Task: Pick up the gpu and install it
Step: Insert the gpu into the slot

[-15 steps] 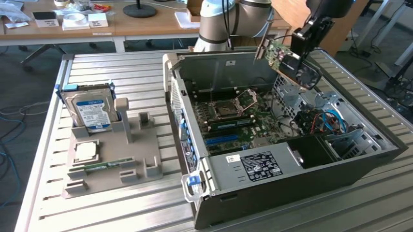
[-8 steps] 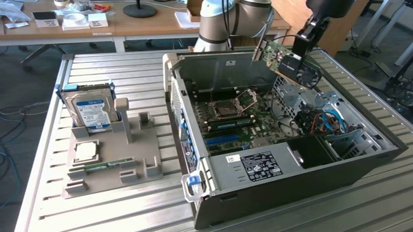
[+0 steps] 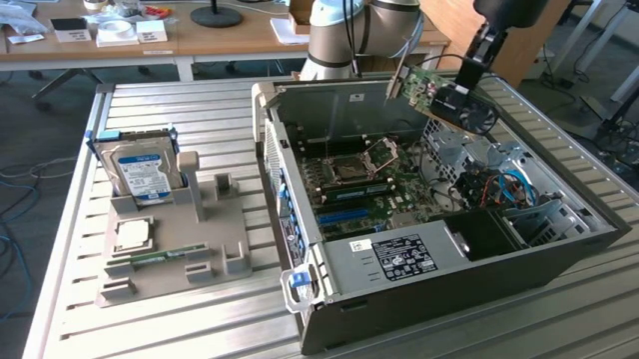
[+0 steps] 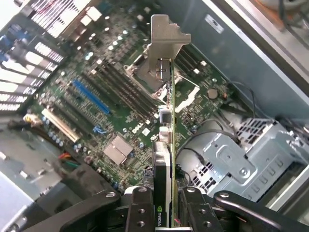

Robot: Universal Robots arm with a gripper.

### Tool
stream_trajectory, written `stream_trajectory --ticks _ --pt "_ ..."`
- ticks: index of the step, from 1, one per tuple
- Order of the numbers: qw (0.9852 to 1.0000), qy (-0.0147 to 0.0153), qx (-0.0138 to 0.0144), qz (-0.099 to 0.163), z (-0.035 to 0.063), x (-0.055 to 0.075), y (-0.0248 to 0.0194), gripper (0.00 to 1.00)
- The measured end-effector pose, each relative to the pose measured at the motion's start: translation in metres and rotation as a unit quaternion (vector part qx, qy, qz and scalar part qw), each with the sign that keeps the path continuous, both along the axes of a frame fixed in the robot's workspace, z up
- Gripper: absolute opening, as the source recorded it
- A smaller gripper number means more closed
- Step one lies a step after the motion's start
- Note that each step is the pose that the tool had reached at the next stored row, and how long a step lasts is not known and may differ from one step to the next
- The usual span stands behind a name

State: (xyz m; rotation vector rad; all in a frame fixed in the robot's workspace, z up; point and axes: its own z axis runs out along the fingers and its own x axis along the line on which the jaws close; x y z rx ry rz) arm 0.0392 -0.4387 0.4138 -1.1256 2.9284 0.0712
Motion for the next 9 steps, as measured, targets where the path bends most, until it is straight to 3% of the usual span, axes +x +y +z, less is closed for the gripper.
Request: stream_trajectory --ticks 5,9 --pt "0.9990 0.0000 -0.0009 0.045 -0.0001 0.0000 0.0000 0.27" --pt "0.9966 0.0000 -0.0015 0.082 -0.0001 0.0000 0.0000 0.27"
